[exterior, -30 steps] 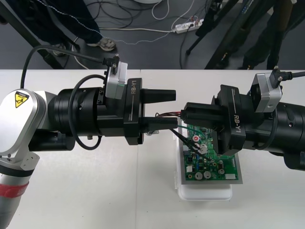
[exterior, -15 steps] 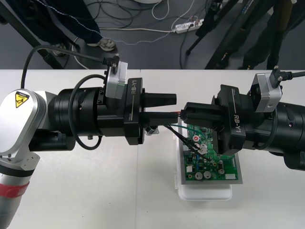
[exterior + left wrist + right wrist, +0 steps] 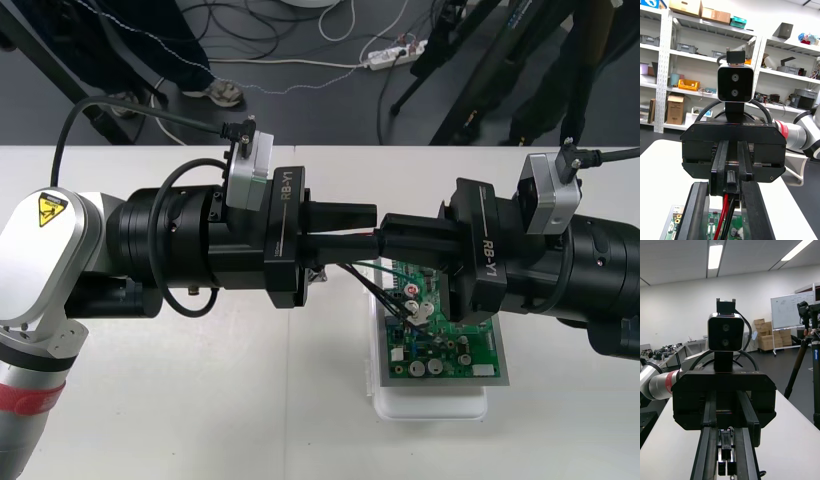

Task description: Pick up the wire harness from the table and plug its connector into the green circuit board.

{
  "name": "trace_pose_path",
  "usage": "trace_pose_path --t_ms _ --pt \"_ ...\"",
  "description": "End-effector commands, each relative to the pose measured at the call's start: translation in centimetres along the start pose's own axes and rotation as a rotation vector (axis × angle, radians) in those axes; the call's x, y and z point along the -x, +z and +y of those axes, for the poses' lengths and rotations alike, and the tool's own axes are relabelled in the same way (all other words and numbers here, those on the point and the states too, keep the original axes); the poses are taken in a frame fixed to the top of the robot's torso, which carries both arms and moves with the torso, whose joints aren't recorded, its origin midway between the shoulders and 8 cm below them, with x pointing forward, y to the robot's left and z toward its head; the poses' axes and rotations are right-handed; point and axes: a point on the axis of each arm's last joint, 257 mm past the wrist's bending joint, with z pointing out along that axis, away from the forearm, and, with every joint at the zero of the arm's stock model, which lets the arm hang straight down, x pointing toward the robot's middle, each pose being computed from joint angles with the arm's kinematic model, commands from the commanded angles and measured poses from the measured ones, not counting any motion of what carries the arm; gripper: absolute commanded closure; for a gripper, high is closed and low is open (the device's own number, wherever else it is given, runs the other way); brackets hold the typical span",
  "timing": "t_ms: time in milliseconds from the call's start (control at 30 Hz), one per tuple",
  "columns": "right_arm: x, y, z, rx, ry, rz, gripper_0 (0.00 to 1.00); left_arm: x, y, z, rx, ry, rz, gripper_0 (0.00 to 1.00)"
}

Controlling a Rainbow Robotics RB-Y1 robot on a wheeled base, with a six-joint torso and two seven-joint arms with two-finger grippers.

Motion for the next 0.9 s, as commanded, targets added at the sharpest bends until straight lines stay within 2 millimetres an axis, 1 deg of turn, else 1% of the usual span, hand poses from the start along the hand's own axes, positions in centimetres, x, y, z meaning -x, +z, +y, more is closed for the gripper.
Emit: trace_pose_path --t_ms 33,400,900 --pt "1.02 1.17 1.01 0.023 -0.061 -0.025 1.00 1.90 1.56 -1.25 -0.064 0.043 -0.037 0.76" --pt "0.97 1.23 1.13 0.027 -0.059 -0.025 1.00 1.99 1.55 -1.22 -0.063 0.043 -0.040 0.76" --pt "0.97 1.23 1.13 0.027 -0.058 -0.024 1.00 1.45 1.16 -1.21 -0.057 0.033 -0.028 0.76"
